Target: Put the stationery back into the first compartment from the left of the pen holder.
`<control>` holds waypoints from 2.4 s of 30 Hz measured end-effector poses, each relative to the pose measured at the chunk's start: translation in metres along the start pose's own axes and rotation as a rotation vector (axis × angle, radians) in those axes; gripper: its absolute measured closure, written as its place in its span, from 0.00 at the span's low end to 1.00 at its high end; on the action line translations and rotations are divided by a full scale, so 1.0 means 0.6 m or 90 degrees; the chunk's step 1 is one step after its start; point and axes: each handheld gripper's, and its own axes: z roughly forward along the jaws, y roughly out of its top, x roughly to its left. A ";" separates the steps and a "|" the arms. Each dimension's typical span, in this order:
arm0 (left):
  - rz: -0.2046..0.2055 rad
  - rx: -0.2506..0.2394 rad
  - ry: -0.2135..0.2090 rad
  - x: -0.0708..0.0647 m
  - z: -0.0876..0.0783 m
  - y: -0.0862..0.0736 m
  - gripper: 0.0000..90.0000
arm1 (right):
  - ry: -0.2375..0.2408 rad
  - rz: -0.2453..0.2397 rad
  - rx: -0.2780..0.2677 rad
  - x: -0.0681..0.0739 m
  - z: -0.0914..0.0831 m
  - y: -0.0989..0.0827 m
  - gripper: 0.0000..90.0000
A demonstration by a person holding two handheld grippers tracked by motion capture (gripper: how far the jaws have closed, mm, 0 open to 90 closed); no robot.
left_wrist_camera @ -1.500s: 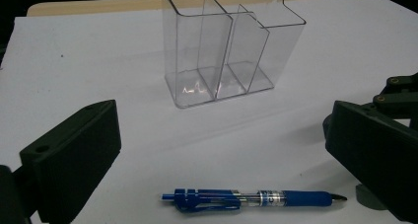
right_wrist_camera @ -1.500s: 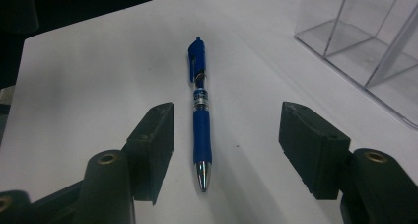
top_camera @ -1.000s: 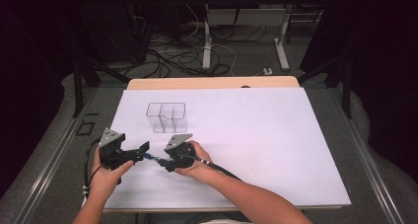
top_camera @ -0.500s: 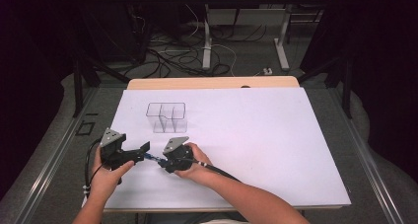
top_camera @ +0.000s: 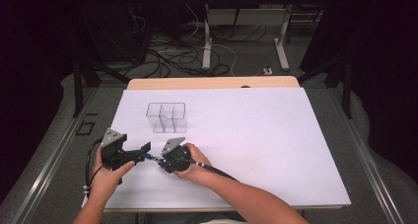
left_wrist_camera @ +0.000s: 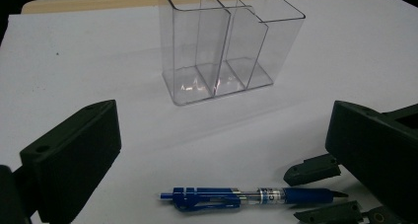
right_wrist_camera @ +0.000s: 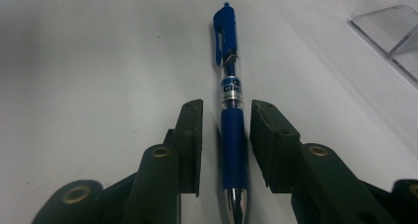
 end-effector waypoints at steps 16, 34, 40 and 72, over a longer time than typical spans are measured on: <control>0.004 0.002 0.002 0.000 0.000 0.000 0.00 | 0.001 0.017 -0.002 -0.006 -0.001 -0.001 0.88; 0.006 -0.003 0.003 0.002 -0.002 0.001 0.00 | -0.007 0.012 -0.005 -0.004 -0.007 0.000 0.89; 0.008 -0.004 0.002 0.001 -0.002 0.001 0.00 | -0.007 0.016 -0.011 -0.011 -0.030 0.000 0.89; 0.107 -0.028 -0.041 -0.048 0.001 0.014 0.00 | -0.016 0.128 -0.001 -0.095 -0.213 -0.042 0.89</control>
